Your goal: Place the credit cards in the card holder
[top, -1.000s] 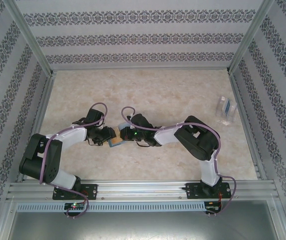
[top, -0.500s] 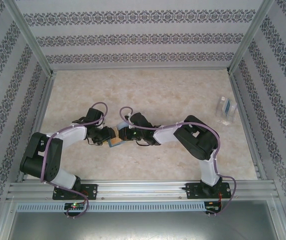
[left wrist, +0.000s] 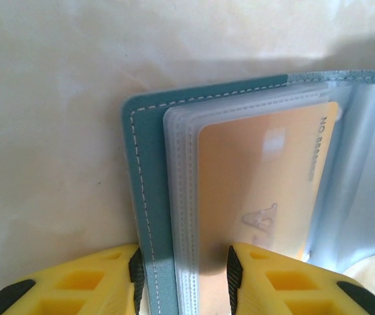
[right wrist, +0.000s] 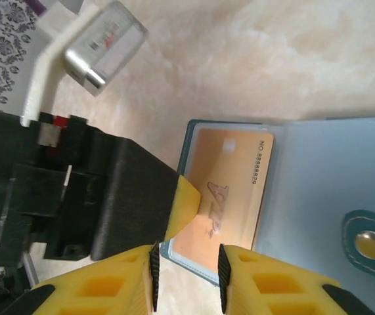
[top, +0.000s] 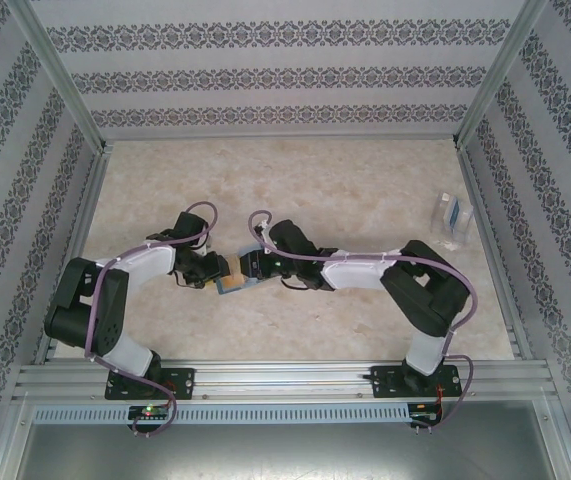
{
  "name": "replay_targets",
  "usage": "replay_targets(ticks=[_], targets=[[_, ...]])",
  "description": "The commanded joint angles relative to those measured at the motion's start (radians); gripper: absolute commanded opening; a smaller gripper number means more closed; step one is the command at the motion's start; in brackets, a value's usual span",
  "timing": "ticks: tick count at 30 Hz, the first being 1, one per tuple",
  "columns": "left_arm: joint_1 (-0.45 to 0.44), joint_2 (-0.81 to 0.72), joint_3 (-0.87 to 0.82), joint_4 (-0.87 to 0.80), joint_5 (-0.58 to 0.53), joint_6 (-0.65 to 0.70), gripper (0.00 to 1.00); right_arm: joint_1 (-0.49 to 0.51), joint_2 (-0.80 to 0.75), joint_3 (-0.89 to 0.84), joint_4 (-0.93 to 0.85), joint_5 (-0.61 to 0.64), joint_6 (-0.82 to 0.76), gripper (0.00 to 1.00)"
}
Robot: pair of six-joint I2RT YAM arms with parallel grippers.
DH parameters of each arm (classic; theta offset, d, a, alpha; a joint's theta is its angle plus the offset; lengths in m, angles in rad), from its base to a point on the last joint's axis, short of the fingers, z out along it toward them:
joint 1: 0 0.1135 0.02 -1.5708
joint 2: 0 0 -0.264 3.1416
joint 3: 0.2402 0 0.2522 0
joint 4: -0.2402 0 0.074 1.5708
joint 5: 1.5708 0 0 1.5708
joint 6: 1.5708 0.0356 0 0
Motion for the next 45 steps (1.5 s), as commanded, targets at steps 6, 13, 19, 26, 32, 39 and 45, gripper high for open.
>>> replay_targets(ticks=[6, 13, 19, 26, 32, 39, 45], targets=[[0.006, -0.02, 0.004, 0.012, -0.021, 0.038, 0.54, 0.005, -0.059, 0.101, -0.412, 0.351, -0.245, 0.49], [0.013, -0.095, -0.037, 0.015, -0.043, 0.018, 0.61, 0.049, 0.029, 0.246, -0.577, 0.479, -0.345, 0.62], [0.021, -0.106, -0.068, 0.043, -0.036, -0.005, 0.6, 0.074, 0.136, 0.346, -0.642, 0.538, -0.389, 0.65], [0.023, -0.094, -0.047, 0.028, -0.021, 0.005, 0.6, 0.075, 0.233, 0.419, -0.695, 0.594, -0.434, 0.66], [0.023, -0.072, -0.058, 0.043, 0.001, 0.004, 0.59, 0.075, 0.195, 0.373, -0.687, 0.657, -0.431, 0.59], [0.023, -0.027, -0.076, 0.072, 0.024, 0.014, 0.59, 0.078, 0.136, 0.277, -0.588, 0.696, -0.484, 0.5], [0.023, -0.026, -0.064, 0.058, 0.014, 0.024, 0.59, 0.078, 0.118, 0.254, -0.548, 0.737, -0.522, 0.41]])
